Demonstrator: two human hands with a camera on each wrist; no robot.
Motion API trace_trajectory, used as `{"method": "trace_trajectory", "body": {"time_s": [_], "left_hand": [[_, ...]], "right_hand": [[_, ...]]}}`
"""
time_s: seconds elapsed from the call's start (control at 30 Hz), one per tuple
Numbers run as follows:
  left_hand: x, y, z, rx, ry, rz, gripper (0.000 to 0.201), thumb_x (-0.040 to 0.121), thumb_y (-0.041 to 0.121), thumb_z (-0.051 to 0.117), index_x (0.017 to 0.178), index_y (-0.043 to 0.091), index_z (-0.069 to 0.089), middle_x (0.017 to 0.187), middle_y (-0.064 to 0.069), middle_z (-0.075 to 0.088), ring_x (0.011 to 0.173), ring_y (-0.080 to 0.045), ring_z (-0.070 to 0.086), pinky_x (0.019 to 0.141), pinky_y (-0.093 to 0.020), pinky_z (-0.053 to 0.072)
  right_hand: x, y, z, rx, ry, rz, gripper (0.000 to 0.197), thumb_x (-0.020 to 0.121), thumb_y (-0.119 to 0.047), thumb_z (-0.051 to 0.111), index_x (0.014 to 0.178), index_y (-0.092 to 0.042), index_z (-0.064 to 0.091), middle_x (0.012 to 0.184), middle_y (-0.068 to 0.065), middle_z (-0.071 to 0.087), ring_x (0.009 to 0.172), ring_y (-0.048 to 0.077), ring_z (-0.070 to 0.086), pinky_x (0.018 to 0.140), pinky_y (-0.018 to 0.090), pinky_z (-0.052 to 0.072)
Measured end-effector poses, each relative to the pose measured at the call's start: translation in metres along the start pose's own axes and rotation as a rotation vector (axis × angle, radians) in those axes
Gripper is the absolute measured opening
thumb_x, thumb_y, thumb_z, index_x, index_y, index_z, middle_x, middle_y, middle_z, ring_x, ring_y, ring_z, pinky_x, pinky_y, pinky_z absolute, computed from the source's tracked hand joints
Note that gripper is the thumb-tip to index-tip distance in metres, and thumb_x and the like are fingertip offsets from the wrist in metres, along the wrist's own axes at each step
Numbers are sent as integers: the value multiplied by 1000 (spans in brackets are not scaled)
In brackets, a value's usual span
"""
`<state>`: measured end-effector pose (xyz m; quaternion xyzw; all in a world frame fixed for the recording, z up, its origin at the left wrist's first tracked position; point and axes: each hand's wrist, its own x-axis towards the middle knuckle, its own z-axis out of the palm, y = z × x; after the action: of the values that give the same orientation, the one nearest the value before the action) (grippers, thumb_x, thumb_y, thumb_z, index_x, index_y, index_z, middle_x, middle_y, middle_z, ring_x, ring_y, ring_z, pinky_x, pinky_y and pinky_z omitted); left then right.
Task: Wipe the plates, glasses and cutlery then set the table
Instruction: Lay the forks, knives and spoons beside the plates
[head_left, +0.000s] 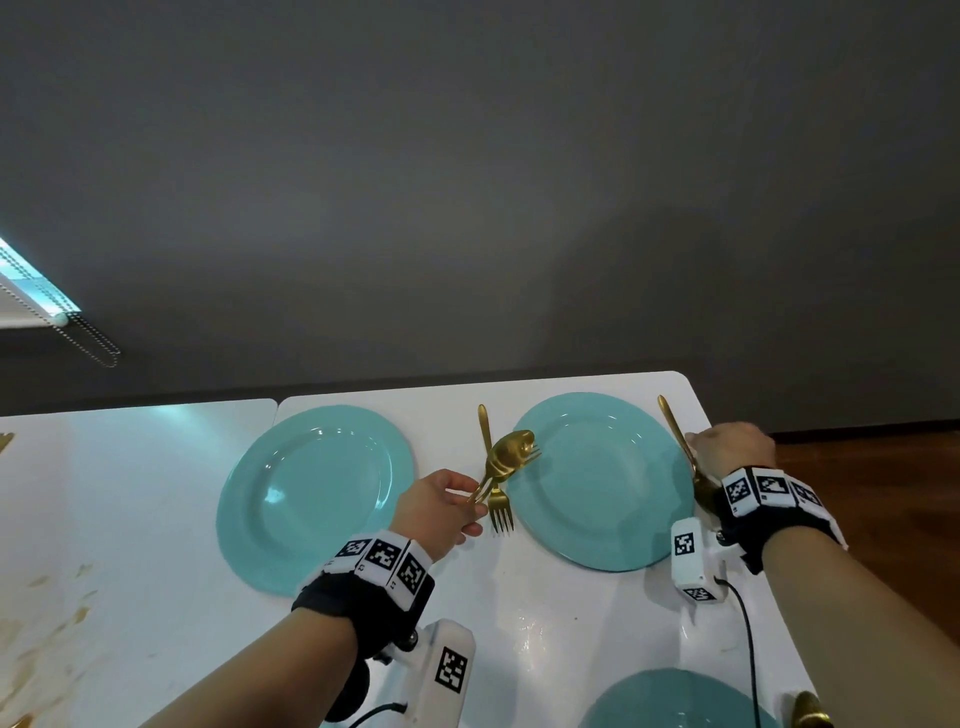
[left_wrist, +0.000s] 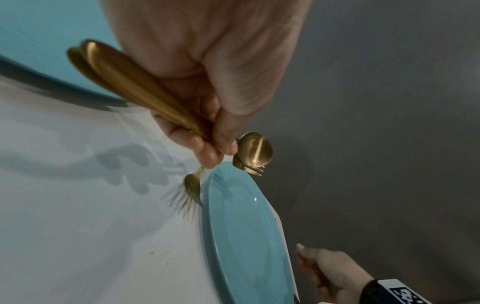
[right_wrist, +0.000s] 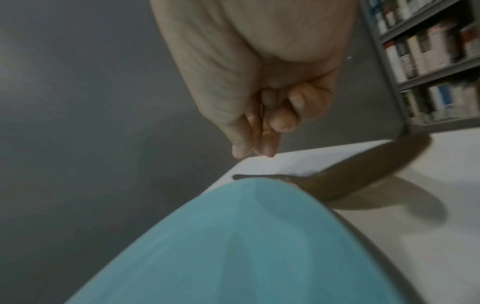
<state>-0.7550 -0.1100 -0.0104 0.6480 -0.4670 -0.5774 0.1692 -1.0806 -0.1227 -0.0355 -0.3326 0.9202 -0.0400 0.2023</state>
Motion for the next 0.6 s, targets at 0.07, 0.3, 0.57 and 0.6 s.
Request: {"method": "trace_trajectory", "body": {"time_s": [0.07,0.3,0.57,0.6], "left_hand": [[-4,-1,0,-16,-17,-25,19,87,1,61,83,18,54,75,-2,67,56,-12,59,51,-18,44],[-32,-2,-3,-23,-68,-61,18,87,-2,61,92,13,53,76,-7,66,52,-12,58,44,-16,43],[-85,0,-26,204,-204,-3,28,88,-3,53,109,12,44,64,-3,57,45,-11,50,41,-16,35],[-93,-1,-32,249,-214,22,31,88,-3,51,115,10,43,61,-3,56,43,-11,50,40,-16,34]], "right_hand": [[-13,-6,-8,73,54,-106,28,91,-31,57,97,-9,73,108,13,68,101,31,61,81,28,47],[-115,-41,-20,122,39,-602,20,87,-20,63,104,-20,72,111,0,69,106,19,61,101,29,42],[-271,-86,0,-278,-125,-1007,26,93,-22,49,110,-24,68,114,-1,60,107,22,57,85,31,46],[-285,-91,2,-321,-128,-1001,26,92,-20,48,107,-21,69,113,0,60,105,24,58,84,33,48]]}}
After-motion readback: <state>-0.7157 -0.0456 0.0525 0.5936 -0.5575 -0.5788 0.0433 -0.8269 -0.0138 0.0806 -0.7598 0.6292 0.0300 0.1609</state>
